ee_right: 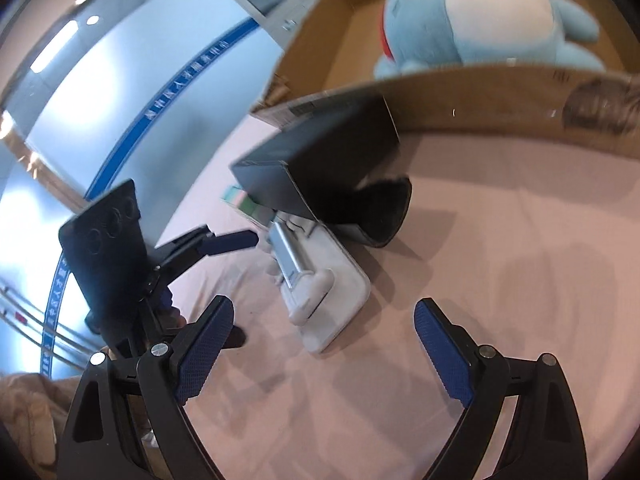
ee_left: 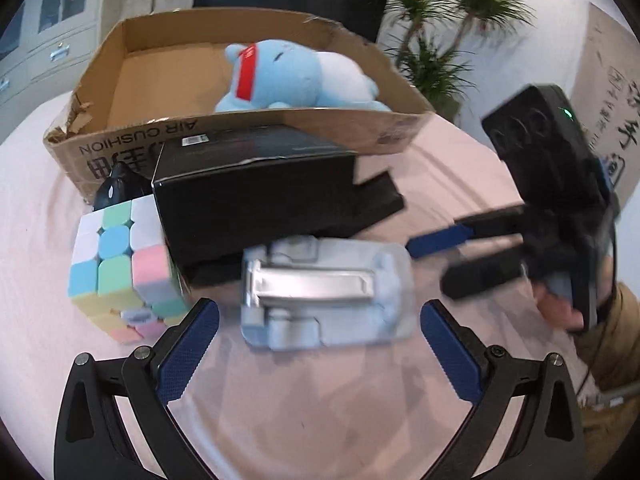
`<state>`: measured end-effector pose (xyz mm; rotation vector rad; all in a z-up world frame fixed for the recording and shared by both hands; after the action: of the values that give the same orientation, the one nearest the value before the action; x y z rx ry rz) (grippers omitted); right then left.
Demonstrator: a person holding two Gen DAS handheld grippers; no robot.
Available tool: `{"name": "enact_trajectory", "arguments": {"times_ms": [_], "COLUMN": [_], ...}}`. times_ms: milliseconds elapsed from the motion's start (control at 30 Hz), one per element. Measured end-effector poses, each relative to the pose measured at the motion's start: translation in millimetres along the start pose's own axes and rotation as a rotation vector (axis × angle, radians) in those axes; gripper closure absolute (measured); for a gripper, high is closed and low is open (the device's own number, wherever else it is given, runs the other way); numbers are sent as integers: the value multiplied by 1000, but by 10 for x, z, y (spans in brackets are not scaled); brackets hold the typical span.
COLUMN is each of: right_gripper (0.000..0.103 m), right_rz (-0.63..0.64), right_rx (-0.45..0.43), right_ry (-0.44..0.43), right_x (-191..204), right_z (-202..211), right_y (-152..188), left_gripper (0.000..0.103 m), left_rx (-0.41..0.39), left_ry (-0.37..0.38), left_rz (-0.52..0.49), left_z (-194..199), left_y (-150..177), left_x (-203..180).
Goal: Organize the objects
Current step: 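Lower the right gripper onto the grey phone stand and close on it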
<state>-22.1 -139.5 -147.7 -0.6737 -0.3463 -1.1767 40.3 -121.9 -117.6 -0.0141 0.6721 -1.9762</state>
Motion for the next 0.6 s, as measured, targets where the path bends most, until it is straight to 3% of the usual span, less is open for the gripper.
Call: {"name": "enact_trajectory", "arguments": {"times_ms": [100, 333, 367, 500, 533, 600], "right_gripper": [10, 7, 7, 7, 7, 7], "right_rz": [-15, 18, 24, 70, 90, 149], "right_rx": [-2, 29, 32, 69, 76, 75], "right_ry": [-1, 48, 47, 35, 35, 70], "right_x": [-89, 11, 13, 60, 73, 76], "right_z": [-18, 9, 32, 123, 142, 181], "right_y": [-6, 168, 229, 518, 579, 716], "left_gripper": [2, 2, 2, 2, 2, 2], "left_rx": [45, 98, 108, 152, 163, 149], "left_ry": [37, 103, 117, 232, 237, 177], "left_rz": [17, -168, -184, -265, -300, -359], "left_z": [-113, -101, -146, -54, -28, 4], "left_y": [-9, 186, 65, 307, 379, 438], "left_x": [13, -449, -502, -731, -782, -824]}}
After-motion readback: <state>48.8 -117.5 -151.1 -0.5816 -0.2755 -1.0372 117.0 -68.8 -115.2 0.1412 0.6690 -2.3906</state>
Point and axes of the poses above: each gripper's, at about its wrist camera, not at the fingertips, and z roughly against the way its jaws point, x to its left, y to its underside, the point moved 5 cm from there along -z, roughly the way its jaws point, and after that the axes turned 15 degrees about x, right-handed, at the moved point
